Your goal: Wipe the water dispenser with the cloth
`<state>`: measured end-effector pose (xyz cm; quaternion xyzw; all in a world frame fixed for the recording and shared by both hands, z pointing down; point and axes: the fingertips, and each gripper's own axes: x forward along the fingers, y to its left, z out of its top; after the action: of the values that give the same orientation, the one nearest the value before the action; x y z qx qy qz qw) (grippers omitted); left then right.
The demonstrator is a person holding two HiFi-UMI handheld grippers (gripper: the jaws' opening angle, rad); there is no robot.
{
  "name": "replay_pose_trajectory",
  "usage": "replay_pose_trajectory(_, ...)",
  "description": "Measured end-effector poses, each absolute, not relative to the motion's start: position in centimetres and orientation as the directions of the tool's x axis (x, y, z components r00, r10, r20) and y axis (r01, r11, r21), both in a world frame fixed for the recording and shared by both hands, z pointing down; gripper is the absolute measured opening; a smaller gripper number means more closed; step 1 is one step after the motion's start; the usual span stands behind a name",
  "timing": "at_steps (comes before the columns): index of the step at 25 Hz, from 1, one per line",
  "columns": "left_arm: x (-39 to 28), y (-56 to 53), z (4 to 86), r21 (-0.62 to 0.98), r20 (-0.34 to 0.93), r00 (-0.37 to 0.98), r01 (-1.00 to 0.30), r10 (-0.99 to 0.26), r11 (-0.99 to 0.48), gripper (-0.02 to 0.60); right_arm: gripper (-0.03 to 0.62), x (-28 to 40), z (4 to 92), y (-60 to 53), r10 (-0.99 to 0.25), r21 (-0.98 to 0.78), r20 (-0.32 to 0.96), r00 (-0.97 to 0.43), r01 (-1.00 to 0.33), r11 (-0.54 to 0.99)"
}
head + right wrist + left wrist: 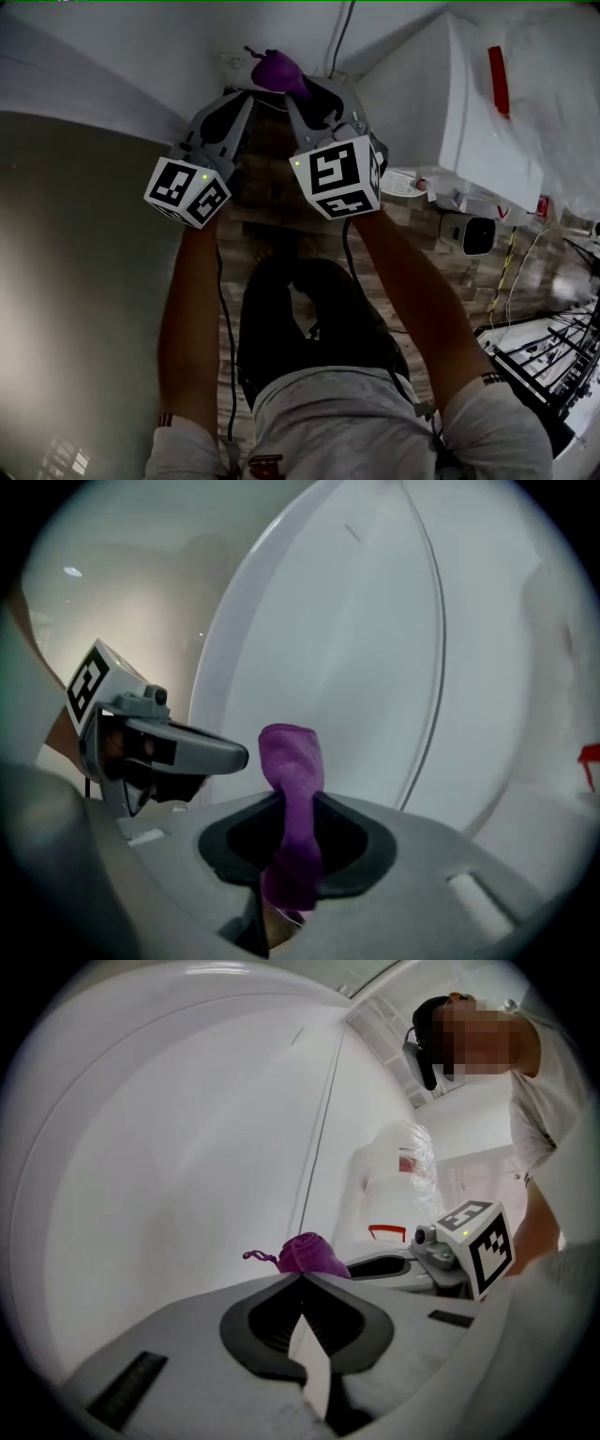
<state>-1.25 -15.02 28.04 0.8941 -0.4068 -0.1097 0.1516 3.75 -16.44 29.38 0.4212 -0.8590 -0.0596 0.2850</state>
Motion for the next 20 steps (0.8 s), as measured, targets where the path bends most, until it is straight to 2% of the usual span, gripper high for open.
replay_pose_trajectory(4,-0.5,-14.0,20.2,0.311,-0.076,0.621,-0.729,-0.78,-0.61,-0.002,0.092,4.5,21.1,-15.4,-0.771,0.325,0.353,-0.53,-0.704,0.632)
replay_pose_trajectory(10,2.5,-11.7,11.8,0.199,-0.067,0.607,-0.769,-0.792,-0.607,-0.002,0.092,6.4,10.8,-13.1,-0.776,0.275,0.148,-0.614,-0.728,0.628)
replay_pose_trajectory(20,6.7,-7.4,0.8,0.06,-0.116,0.647,-0.753,-0.754,-0.655,-0.002,0.092,12.6,-0.4,-6.1,-0.743,0.149,-0.105,-0.661,-0.75,0.645)
